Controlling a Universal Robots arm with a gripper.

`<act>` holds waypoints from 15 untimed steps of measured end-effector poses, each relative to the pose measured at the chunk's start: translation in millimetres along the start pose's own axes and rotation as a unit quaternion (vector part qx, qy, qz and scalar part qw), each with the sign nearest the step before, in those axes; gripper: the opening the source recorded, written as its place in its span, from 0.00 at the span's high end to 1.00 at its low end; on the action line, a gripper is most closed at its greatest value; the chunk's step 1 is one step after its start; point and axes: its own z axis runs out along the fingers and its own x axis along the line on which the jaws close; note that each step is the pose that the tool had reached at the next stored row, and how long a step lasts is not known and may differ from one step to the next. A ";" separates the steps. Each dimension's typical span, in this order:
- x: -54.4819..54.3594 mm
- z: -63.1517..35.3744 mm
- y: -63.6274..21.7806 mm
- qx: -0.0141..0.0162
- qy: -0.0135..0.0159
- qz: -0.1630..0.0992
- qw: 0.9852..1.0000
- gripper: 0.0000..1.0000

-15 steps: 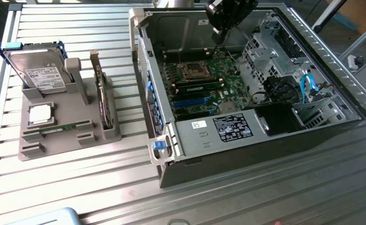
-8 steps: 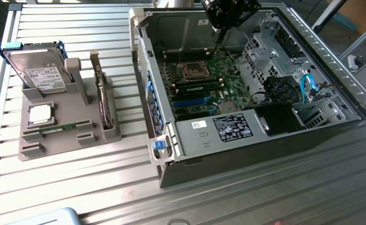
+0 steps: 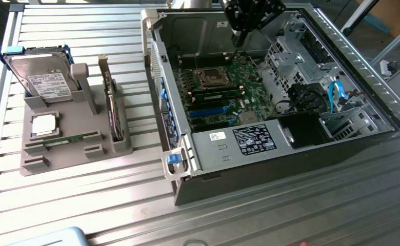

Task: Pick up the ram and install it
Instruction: 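Press down the ram until it locks into place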

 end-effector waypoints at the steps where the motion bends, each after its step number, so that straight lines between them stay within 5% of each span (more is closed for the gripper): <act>1: 0.4 0.1 0.1 0.000 -0.004 0.000 1.000 0.90; 3: 0.8 0.2 0.1 0.001 -0.011 0.000 1.000 0.90; 5: 0.7 0.3 0.2 0.001 -0.015 0.000 1.000 0.90; 15: -3.1 0.0 -0.2 0.001 -0.015 0.003 1.000 0.90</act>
